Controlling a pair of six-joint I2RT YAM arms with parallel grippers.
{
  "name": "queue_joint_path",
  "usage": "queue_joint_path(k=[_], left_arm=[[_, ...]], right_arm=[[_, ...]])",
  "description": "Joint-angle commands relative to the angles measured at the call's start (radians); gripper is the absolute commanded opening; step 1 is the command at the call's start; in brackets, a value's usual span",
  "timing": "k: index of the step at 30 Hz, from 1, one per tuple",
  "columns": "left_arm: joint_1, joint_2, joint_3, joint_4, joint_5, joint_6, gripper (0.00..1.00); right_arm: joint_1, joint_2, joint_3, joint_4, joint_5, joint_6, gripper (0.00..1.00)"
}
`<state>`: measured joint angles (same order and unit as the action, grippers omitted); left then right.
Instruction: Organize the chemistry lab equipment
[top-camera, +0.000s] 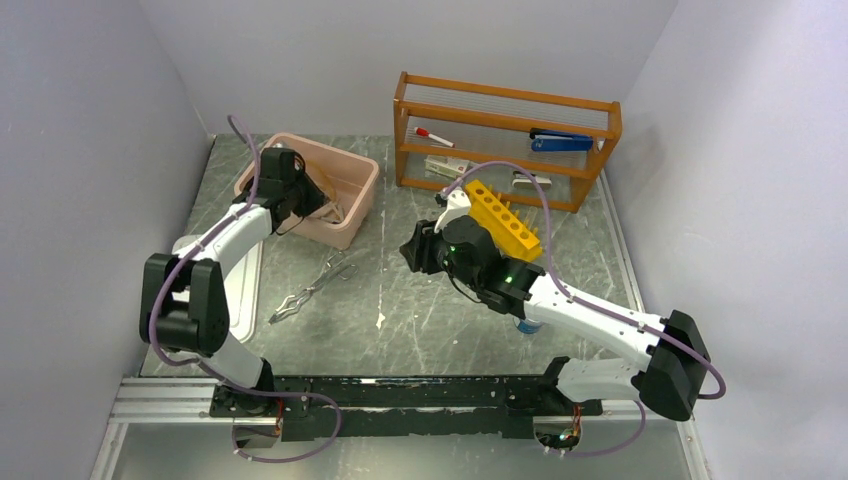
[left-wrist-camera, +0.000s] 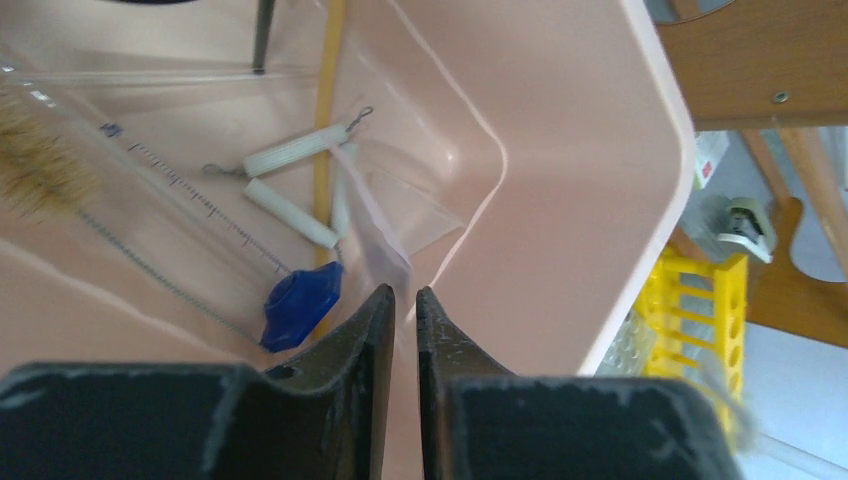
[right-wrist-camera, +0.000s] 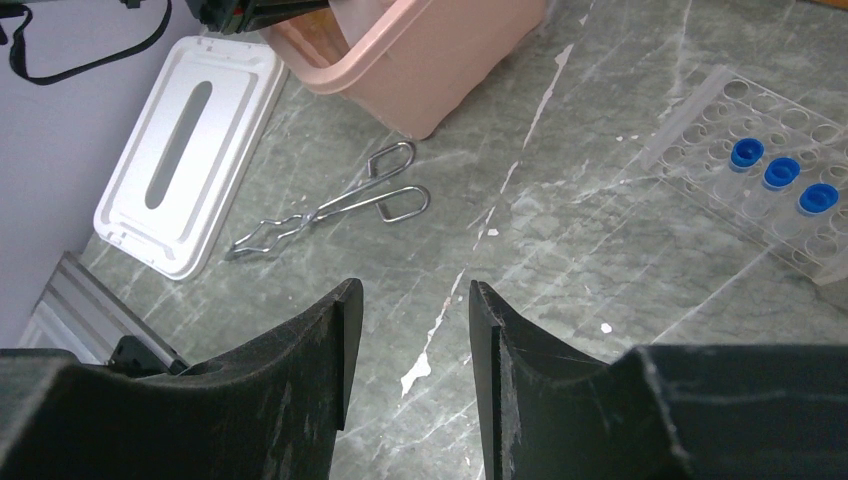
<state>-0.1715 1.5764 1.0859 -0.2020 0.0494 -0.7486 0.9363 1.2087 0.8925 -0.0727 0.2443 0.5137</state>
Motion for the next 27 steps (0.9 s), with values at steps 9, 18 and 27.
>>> queue_joint_path(k=[9,18,27], left_arm=[[0.012,0.012,0.083,-0.007,0.027,0.050,0.44],[0.012,-0.205,0.070,-0.282,-0.048,0.220,0.63],[0.012,-0.437,-0.033,-0.514,-0.141,0.219,0.72]], right_arm=[[-0.012,-0.010,-0.019,0.022,0.026,-0.025,0.47],[-0.014,0.008,-0.021,0.040,0.000,-0.023,0.48],[-0.016,0.037,-0.021,0.057,-0.039,-0.007,0.48]])
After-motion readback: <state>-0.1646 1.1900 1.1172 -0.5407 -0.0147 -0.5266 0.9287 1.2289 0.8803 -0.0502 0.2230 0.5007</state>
